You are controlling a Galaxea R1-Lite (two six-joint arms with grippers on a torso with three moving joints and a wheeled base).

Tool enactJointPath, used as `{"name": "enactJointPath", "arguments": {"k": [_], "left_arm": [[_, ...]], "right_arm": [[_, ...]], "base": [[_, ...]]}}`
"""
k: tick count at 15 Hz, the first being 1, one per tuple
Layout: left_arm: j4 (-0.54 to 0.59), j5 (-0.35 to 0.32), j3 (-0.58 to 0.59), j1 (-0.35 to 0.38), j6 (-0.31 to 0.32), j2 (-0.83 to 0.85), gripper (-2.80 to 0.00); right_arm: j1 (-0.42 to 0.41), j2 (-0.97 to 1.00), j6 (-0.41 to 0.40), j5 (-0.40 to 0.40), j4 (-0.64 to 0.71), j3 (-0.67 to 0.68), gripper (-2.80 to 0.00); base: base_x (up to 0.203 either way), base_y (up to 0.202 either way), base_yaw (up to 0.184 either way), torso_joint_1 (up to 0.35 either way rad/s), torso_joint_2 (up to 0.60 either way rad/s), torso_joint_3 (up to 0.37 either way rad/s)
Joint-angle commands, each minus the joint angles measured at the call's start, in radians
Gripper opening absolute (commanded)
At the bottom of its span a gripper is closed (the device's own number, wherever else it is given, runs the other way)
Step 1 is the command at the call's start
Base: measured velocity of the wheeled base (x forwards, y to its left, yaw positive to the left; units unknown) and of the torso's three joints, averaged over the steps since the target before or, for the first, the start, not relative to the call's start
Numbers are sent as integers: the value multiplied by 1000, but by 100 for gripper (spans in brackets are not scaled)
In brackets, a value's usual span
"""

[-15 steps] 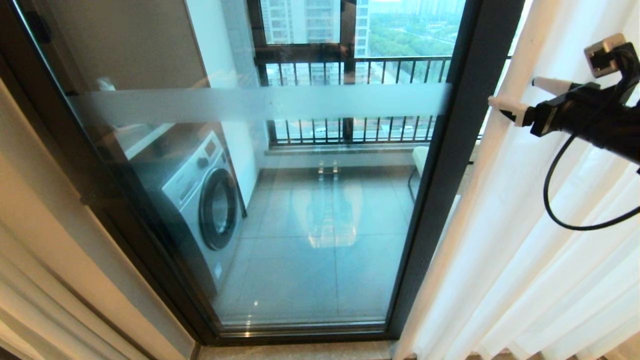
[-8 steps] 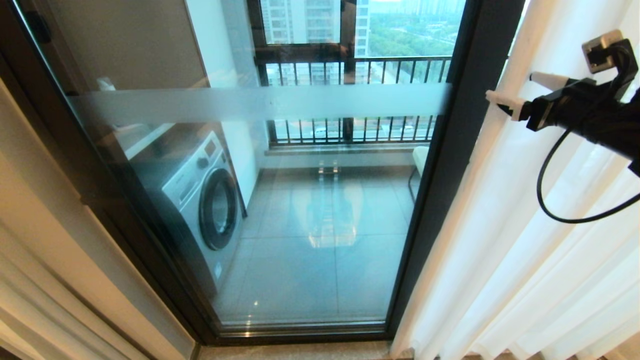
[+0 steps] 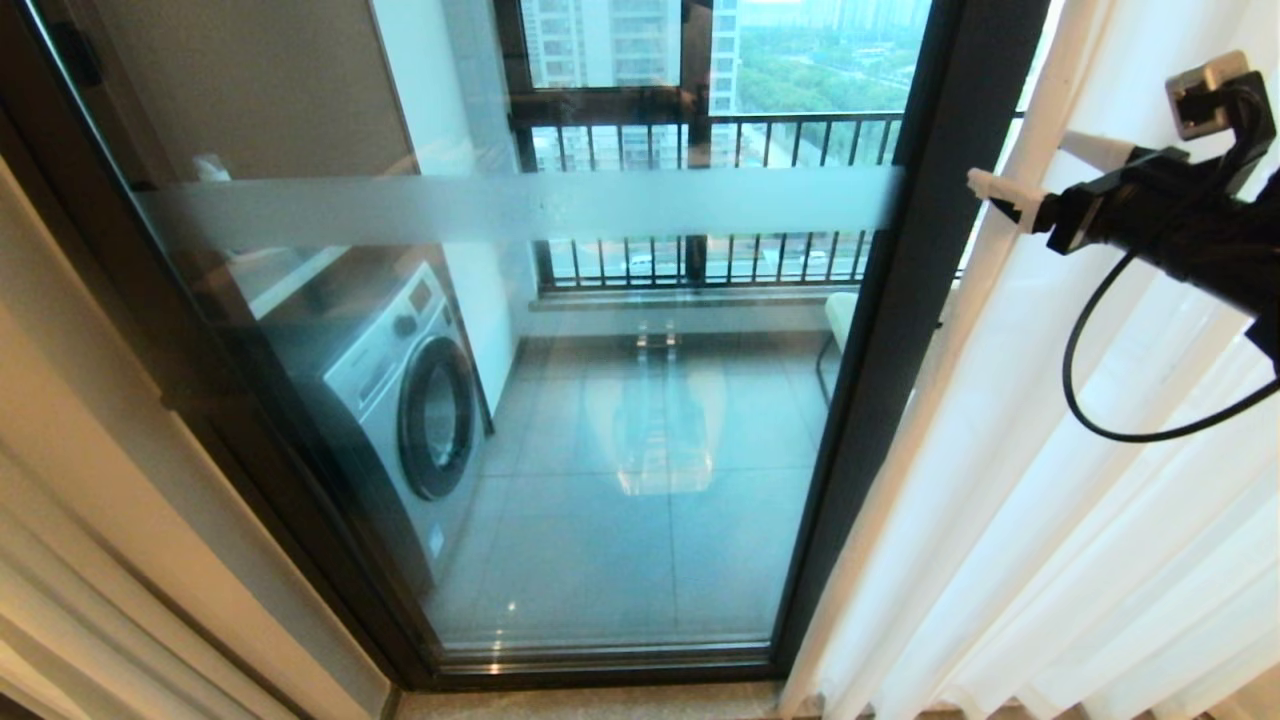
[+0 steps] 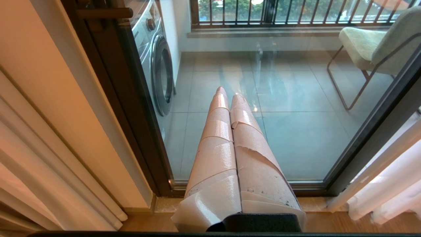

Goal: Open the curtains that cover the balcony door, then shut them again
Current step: Pull the inner curtains open on both sides

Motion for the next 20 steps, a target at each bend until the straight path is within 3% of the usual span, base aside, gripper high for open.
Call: {"name": "enactJointPath", "arguments": {"k": [1,16,17,18,20], "left_arm": [[0,0,0,1,0,0,-280],[0,0,0,0,0,0,-280],[0,0,0,1,0,0,-280],[0,0,0,1,0,0,-280],[0,0,0,1,0,0,-280]], "right_arm": [[-1,-26,-1,3,-6,12,0],[-2,-120,-6,3,-3,120,0],[-2,-120,-6,3,-5,120,-256],[-2,-120,-6,3,-8,122,-280],[-2,-121,-6,4,-6,121,-280]], "base": [[0,0,0,0,0,0],[0,0,0,0,0,0],[0,0,0,0,0,0],[0,0,0,0,0,0],[0,0,0,0,0,0]]}}
